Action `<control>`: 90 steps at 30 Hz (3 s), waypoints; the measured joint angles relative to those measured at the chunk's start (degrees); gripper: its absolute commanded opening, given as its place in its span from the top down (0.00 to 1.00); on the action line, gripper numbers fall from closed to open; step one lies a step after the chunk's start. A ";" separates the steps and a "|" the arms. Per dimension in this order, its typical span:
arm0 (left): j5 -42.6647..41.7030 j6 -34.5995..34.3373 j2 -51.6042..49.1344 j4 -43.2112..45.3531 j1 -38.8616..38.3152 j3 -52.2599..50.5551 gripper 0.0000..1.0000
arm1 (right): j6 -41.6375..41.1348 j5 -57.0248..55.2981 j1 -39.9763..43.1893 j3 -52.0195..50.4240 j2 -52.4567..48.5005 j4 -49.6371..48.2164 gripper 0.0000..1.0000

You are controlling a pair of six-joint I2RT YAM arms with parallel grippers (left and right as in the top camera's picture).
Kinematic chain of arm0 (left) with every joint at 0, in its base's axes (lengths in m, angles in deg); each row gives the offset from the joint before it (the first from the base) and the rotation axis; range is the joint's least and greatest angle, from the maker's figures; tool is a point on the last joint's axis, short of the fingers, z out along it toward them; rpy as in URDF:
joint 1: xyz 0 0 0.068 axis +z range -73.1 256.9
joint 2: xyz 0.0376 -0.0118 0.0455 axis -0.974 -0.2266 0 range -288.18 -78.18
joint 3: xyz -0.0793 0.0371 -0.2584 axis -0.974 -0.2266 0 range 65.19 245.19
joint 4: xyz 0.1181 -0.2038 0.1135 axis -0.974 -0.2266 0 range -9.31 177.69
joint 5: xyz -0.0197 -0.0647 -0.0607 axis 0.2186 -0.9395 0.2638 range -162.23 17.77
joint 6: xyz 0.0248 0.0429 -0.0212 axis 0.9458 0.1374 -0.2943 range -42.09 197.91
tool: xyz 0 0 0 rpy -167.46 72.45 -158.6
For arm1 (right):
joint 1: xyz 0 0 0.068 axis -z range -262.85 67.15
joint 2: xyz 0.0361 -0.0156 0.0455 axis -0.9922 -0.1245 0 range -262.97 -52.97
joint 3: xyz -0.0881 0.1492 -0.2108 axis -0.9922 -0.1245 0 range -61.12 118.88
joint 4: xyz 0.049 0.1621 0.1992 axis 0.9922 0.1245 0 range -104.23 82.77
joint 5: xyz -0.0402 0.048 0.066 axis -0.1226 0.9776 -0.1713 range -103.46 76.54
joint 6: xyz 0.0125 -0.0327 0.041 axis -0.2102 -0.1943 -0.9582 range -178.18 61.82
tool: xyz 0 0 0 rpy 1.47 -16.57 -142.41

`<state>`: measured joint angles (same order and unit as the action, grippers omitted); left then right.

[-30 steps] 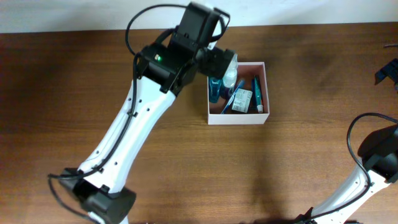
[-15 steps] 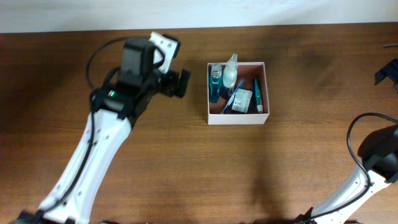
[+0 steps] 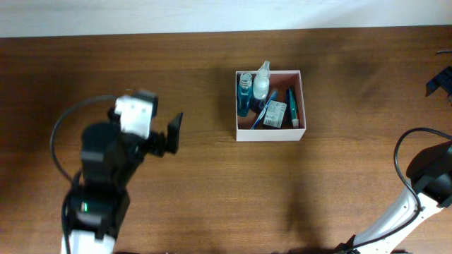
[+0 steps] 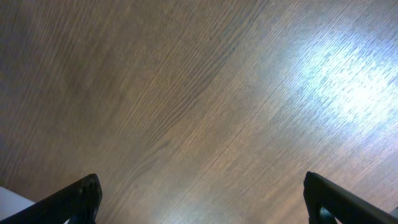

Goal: Pack container

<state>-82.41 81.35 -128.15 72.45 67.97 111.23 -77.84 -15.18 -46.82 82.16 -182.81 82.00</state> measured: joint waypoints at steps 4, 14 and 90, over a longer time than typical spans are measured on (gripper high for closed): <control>-0.57 -0.02 9.42 3.26 0.79 -9.73 0.01 | 0.11 0.00 0.00 0.00 0.00 0.00 0.01; -1.66 -0.02 29.22 9.03 2.82 -23.69 0.01 | 0.11 0.00 0.00 0.00 0.00 0.00 0.01; 2.71 -3.69 49.24 11.89 7.52 -45.51 0.01 | 0.11 0.00 0.00 0.00 0.00 0.00 0.01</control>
<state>-79.70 77.66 -78.91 84.34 75.49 65.73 -77.73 -15.18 -46.82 82.16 -182.81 82.00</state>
